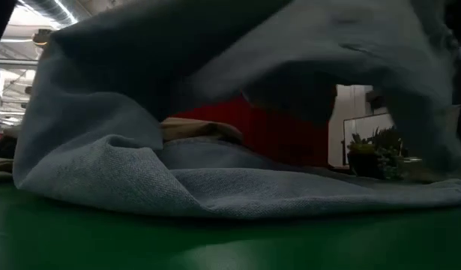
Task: Fold Laundry from Bin
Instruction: Fold the light blue pants
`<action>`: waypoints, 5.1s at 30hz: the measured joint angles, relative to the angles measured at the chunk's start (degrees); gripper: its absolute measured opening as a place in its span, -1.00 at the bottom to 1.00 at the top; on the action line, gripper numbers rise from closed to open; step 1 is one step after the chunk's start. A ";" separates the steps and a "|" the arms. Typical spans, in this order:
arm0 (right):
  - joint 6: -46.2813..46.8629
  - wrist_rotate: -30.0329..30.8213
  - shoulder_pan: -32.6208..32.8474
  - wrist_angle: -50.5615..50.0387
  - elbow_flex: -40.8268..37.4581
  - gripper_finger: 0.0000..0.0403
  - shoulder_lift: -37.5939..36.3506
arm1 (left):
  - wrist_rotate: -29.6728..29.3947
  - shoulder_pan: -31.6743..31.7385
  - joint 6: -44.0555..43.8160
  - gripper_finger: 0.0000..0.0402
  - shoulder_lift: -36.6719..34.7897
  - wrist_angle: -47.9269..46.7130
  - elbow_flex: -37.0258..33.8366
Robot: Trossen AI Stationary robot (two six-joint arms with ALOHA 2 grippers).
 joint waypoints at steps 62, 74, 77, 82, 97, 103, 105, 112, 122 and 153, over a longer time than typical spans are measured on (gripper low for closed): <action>47.40 -57.78 0.00 -10.20 -4.92 -0.05 17.89 | -6.85 1.09 -1.43 -0.95 17.71 14.68 0.00; 45.76 -60.04 0.07 -11.48 -4.92 -0.05 38.75 | -6.84 1.09 -1.42 -0.95 16.59 4.43 0.07; 43.69 -60.42 0.04 -11.24 -4.92 -0.05 42.59 | -6.86 1.06 -1.42 -0.95 16.49 1.29 0.07; 41.09 -61.06 0.00 -11.07 -4.92 -0.05 45.61 | -7.11 1.09 -1.44 -0.95 16.40 -5.13 0.07; 38.11 -59.91 0.00 -5.75 -4.90 -0.05 45.75 | -7.10 0.78 -1.51 -0.95 16.40 -15.60 0.07; 37.95 -59.87 0.02 -1.20 -4.90 -0.05 45.75 | -7.09 0.78 -1.47 -0.95 16.40 -15.62 0.07; 36.16 -59.81 0.02 -0.18 -4.90 -0.05 45.75 | -7.08 0.78 -1.46 -0.95 16.40 -15.62 0.07; 32.97 -59.78 0.02 1.19 -4.90 -0.32 45.75 | -7.10 0.78 -1.44 -0.95 16.40 -15.51 0.07; 27.04 -66.36 0.10 -4.98 0.67 -0.89 45.71 | -6.14 0.34 -2.84 -0.95 16.51 -13.52 2.08; 78.44 -81.12 39.95 -21.77 17.79 -0.98 46.49 | -4.32 -4.22 7.21 -0.02 12.48 -0.64 3.67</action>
